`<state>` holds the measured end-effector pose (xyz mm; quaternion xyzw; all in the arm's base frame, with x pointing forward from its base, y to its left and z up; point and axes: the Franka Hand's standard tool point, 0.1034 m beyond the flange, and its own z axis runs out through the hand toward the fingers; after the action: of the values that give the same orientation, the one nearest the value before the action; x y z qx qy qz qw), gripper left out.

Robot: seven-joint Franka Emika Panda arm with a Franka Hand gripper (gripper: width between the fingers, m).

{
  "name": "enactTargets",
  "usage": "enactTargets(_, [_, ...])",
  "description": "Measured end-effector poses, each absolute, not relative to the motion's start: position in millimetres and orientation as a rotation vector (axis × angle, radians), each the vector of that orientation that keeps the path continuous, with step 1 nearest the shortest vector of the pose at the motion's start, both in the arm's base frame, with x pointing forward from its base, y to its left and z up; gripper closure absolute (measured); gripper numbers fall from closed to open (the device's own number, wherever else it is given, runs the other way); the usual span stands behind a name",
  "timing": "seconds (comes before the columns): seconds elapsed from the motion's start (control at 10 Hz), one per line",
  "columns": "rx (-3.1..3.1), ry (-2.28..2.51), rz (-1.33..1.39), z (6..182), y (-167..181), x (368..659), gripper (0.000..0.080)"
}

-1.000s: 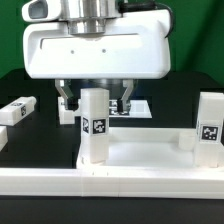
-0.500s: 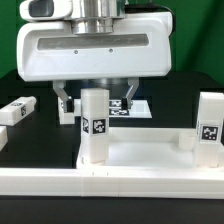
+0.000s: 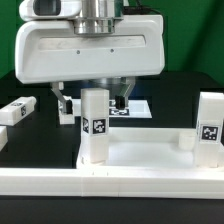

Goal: Assemble desk

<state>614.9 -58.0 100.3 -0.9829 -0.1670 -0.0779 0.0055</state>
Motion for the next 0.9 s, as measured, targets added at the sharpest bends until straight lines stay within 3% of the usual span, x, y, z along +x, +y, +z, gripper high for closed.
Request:
enactTargets(0.1, [-3.078, -0.511, -0.244, 100.4, -57.9, 614.9, 0.0275])
enactTargets(0.3, [-3.081, -0.477, -0.244, 100.4, -58.1, 614.9, 0.0511])
enactTargets(0.6, [-3.085, -0.329, -0.223, 100.3, -61.3, 615.5, 0.0511])
enactTargets(0.9, [-3.051, 0.256, -0.197, 99.9, -64.0, 616.6, 0.0511])
